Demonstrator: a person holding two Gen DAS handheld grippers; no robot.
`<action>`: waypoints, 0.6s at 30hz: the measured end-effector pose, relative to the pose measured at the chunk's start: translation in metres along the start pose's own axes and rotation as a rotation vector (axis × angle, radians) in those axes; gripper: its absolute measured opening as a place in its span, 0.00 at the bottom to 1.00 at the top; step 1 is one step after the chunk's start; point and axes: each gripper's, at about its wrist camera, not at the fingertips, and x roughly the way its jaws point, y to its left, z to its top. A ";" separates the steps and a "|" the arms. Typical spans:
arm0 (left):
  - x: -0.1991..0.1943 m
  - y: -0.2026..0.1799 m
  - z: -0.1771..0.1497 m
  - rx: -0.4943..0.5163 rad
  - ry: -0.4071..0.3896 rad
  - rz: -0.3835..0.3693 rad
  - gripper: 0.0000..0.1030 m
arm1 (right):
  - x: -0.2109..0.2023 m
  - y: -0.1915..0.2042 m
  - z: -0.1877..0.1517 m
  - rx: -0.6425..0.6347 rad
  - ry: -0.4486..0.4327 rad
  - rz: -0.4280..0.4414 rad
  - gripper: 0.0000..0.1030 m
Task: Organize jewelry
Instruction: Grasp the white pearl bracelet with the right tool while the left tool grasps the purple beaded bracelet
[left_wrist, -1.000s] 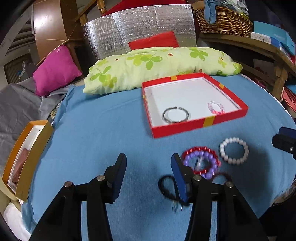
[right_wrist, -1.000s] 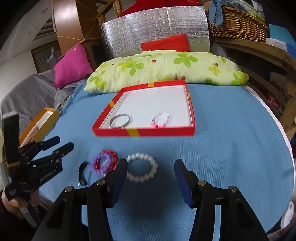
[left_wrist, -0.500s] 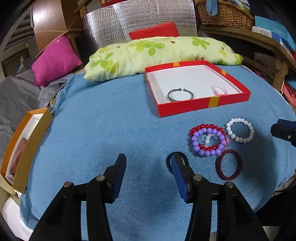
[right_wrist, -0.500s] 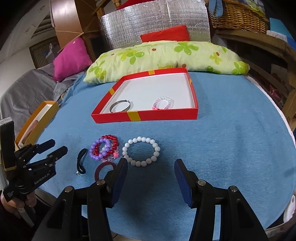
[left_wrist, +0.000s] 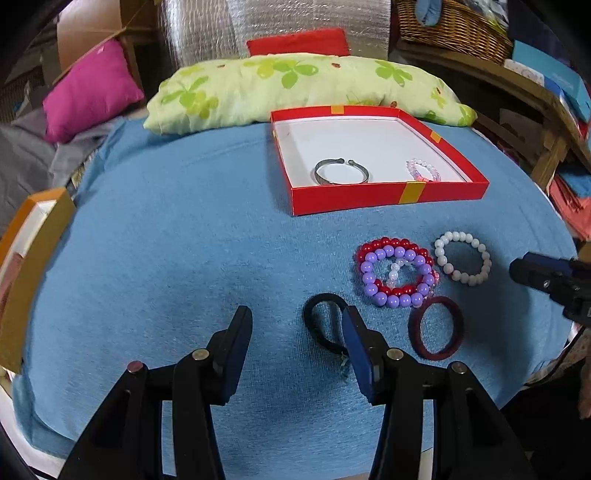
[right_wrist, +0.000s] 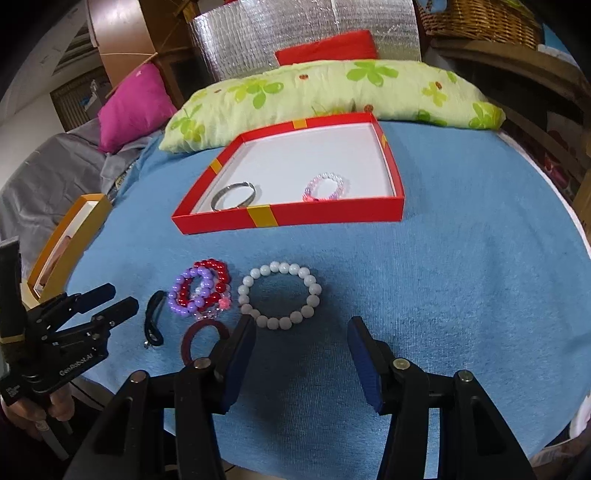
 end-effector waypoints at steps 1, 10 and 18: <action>0.001 0.000 0.001 -0.003 0.002 -0.006 0.50 | 0.003 0.000 0.001 0.005 0.006 0.002 0.49; 0.019 -0.012 0.023 -0.009 0.047 -0.144 0.50 | 0.044 -0.011 0.021 0.091 0.067 -0.040 0.36; 0.047 -0.026 0.035 0.009 0.113 -0.240 0.25 | 0.058 0.002 0.028 0.018 0.062 -0.106 0.15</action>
